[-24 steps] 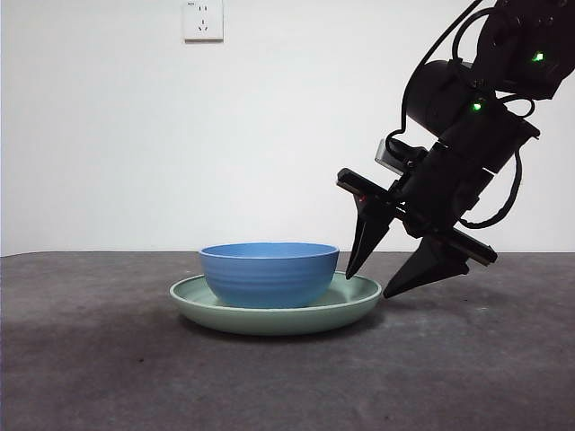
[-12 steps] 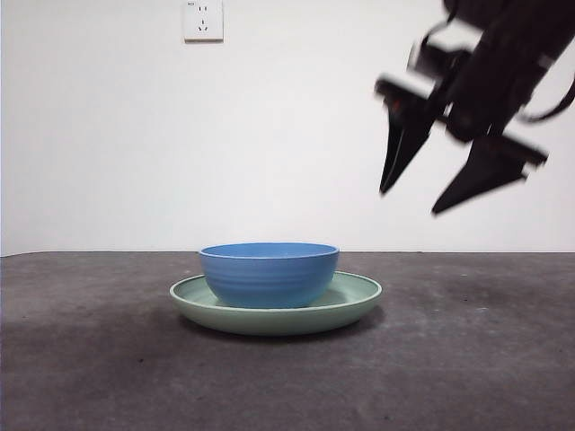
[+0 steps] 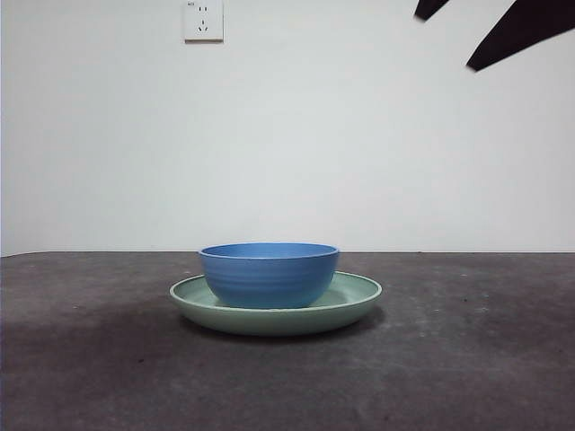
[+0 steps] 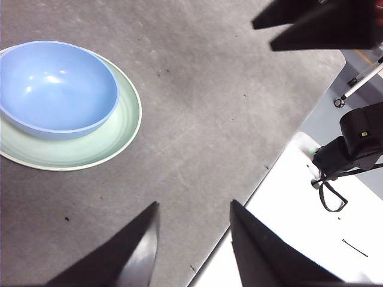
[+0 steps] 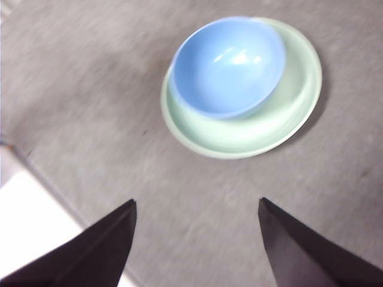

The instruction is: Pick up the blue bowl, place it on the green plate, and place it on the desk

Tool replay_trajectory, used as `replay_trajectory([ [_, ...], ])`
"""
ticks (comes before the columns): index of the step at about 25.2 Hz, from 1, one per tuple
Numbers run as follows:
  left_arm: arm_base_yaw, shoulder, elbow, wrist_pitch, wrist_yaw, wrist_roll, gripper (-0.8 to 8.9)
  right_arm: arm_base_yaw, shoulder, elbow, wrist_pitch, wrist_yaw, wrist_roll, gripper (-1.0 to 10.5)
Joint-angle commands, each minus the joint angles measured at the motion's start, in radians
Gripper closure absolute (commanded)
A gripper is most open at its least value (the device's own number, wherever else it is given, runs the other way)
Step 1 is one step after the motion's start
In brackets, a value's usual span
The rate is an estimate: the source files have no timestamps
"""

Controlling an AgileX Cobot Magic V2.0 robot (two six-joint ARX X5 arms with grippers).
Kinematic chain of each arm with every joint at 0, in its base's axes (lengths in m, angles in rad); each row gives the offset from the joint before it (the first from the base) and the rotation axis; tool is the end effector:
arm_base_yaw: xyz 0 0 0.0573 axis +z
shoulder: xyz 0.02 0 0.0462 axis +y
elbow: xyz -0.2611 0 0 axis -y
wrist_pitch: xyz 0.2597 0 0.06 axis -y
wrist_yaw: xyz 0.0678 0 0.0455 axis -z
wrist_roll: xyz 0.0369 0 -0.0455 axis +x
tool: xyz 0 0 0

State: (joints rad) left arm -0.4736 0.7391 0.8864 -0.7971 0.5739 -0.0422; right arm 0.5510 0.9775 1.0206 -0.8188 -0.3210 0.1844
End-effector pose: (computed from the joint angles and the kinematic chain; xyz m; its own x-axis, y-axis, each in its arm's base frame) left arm 0.1277 -0.0880 0.3171 0.3474 -0.7881 -0.5081 0.7443 0.5614 -0.3618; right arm 0.1680 0.1169 0.3191 0.4120 0.6235 -0.6644 -0.5677 0.7461 0.3481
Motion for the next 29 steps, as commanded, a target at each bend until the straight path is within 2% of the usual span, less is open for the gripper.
replay_trajectory([
  [1, -0.004, 0.006, 0.008, 0.007, 0.002, 0.012, 6.27, 0.014, -0.014, 0.022, -0.01, 0.0, -0.013, 6.2],
  [13, -0.004, 0.006, 0.008, 0.007, 0.002, 0.013, 6.3, 0.015, -0.025, 0.022, -0.033, 0.0, -0.013, 6.3],
  [15, -0.004, 0.006, 0.008, 0.006, 0.002, 0.013, 6.58, 0.015, -0.025, 0.023, -0.043, 0.0, -0.014, 7.4],
  [17, -0.004, 0.006, 0.008, 0.005, 0.002, 0.013, 7.69, 0.015, -0.025, 0.022, -0.052, 0.0, -0.018, 9.4],
  [18, -0.004, 0.006, 0.008, 0.005, 0.002, 0.013, 8.13, 0.015, -0.025, 0.022, -0.053, 0.0, -0.021, 9.4],
  [29, -0.004, 0.005, 0.008, 0.008, 0.002, 0.012, 8.04, 0.015, -0.025, 0.022, -0.041, 0.001, -0.02, 9.3],
])
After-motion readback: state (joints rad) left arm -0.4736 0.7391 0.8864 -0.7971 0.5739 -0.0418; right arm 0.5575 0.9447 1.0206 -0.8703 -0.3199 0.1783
